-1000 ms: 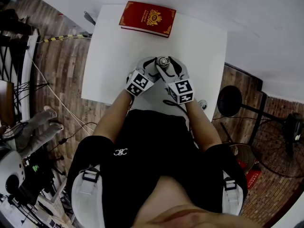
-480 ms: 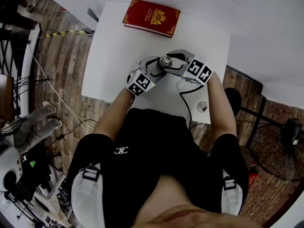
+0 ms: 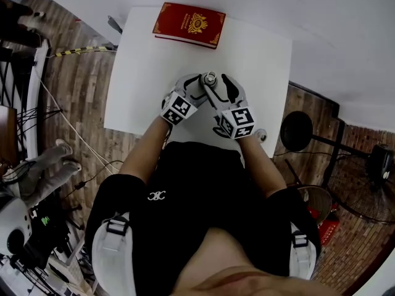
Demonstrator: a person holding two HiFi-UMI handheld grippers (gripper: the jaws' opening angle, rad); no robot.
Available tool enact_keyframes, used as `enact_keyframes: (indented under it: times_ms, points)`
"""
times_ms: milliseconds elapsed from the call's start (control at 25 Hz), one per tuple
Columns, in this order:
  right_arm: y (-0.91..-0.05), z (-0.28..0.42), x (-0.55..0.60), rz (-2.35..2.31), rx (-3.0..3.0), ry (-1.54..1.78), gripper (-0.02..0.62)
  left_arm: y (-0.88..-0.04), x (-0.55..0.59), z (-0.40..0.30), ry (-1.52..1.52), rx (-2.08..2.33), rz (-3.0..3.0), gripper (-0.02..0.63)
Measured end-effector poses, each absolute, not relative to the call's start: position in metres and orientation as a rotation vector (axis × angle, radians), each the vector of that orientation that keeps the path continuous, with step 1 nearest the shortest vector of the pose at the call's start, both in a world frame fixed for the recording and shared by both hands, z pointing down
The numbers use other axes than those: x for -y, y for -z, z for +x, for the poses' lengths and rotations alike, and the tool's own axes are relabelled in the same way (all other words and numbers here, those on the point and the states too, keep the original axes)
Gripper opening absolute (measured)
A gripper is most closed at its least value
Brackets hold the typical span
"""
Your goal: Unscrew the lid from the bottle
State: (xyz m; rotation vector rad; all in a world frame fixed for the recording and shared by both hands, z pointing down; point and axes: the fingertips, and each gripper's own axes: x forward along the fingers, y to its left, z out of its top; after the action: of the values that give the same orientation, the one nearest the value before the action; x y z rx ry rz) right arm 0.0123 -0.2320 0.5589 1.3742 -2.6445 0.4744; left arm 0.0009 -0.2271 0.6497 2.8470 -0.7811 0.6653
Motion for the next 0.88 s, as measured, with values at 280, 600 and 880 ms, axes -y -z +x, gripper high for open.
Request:
enact_keyframes:
  times_ms: [280,600,880]
  points:
    - [-0.589,0.008,0.236,1.474,2.512,-0.513,0.253,-0.652,0.229,0.001,-0.656,0.828,2.825,0.351]
    - [-0.598,-0.003,0.238,1.467,2.395,-0.355,0.252,-0.650,0.227,0.001,-0.679,0.827,2.819,0.351]
    - [-0.600,-0.003,0.236,1.360,2.417,-0.340,0.250,-0.650,0.227,0.000,-0.655,0.848,2.821,0.351]
